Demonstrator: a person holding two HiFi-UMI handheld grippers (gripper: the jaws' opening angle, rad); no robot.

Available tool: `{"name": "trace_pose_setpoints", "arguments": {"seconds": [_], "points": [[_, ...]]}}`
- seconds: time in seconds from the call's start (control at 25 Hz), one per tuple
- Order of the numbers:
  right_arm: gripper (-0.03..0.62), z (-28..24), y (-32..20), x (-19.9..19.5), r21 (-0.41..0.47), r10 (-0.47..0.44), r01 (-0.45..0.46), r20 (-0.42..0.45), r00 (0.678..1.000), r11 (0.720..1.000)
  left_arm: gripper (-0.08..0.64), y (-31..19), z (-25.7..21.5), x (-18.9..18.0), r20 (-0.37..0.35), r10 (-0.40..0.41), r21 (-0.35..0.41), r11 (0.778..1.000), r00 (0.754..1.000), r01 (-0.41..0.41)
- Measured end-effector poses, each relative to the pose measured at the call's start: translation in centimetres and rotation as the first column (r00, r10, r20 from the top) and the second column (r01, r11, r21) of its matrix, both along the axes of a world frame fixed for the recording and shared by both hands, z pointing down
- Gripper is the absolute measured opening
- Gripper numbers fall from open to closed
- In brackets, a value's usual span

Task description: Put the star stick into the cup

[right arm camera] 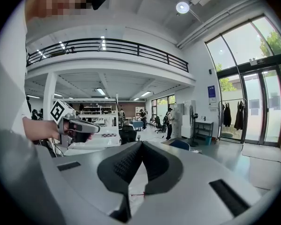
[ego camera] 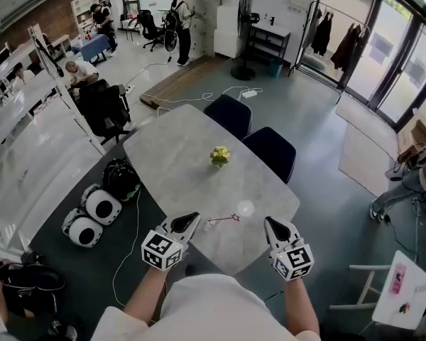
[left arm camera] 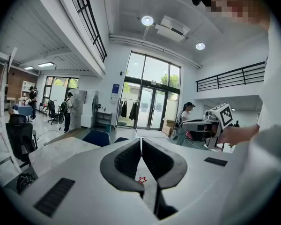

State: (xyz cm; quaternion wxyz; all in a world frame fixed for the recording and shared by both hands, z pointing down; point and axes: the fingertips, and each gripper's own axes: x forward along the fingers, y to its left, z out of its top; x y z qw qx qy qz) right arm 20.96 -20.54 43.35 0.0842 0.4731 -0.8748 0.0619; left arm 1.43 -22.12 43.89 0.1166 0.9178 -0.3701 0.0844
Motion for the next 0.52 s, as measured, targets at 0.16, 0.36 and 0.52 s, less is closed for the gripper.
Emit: {"name": "trace_pose_setpoints", "arguments": {"seconds": [0.16,0.36,0.52], "points": [[0.006,-0.1,0.2,-0.2,-0.005,0.008,-0.008,-0.001,1.000,1.000,0.028,0.3,0.1,-0.5,-0.004,0.002,-0.006,1.000,1.000,-0.002],[0.006,-0.1,0.4,-0.7,-0.010,0.009,-0.009,0.008,1.000,1.000,0.028,0.6,0.5,-1.0,-0.002,0.004,-0.021,1.000,1.000,-0.004],[0.006,-0.5,0.4,-0.5,-0.005,0.012,-0.012,0.009,1.000,1.000,0.028,0.7,0.4,-0.8,-0.001,0.001,-0.024,1.000,1.000,-0.001]]}}
